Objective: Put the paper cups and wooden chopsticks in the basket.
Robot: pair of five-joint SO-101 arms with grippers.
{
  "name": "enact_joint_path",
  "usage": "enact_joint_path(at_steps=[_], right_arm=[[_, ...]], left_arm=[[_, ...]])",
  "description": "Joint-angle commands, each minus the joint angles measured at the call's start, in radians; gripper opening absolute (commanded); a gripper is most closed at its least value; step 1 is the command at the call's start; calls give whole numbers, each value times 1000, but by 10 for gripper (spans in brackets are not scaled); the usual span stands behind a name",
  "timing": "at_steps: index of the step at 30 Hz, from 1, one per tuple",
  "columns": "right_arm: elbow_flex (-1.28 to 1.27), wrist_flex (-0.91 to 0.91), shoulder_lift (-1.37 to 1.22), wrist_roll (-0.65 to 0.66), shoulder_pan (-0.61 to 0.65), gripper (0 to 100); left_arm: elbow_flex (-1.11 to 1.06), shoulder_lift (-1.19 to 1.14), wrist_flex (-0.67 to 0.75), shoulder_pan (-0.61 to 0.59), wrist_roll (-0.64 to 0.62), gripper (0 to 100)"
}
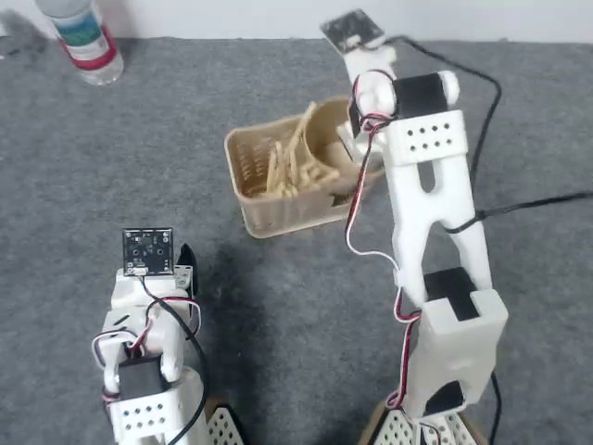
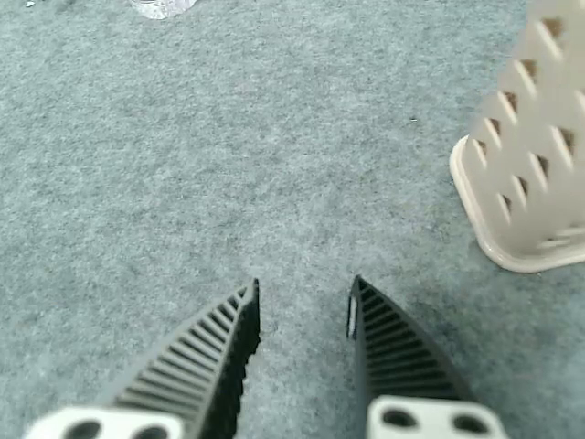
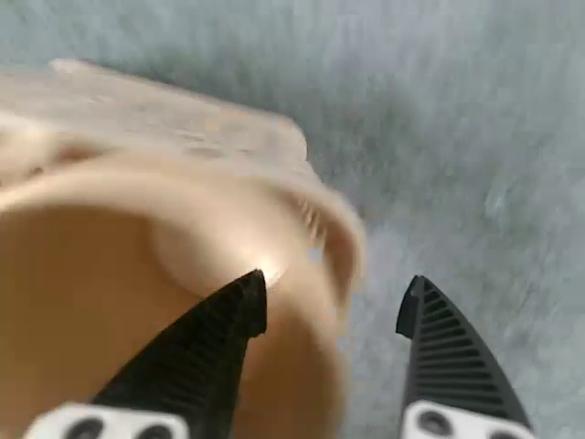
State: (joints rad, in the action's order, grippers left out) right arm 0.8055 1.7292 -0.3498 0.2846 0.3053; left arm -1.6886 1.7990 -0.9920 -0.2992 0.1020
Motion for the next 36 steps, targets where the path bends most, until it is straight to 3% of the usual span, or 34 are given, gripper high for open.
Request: enact_joint_path(at_steps=[1,11,15,18,21,23,26,31,36], right_arm=[[160,-10,21,20,2,229],[305,59,85,12,-48,227],[361,62,202,14,-99,227],[327,67,280,14,-185,202],[189,61,326,18,-282,3],[97,61,334,14,-351,39],[-49,45,332,11,-432,6],[-382,-71,334,9,-498,8],[-743,-340,343,-117,-515,8]], left_arm=[[4,15,6,5,6,148],[4,18,15,6,6,148],[7,20,130,5,12,148],[30,15,233,9,92,148],[39,18,252,81,78,148],[79,15,213,127,6,148],[170,14,133,241,-94,148],[260,12,57,466,-107,148],[202,12,152,482,-103,148]])
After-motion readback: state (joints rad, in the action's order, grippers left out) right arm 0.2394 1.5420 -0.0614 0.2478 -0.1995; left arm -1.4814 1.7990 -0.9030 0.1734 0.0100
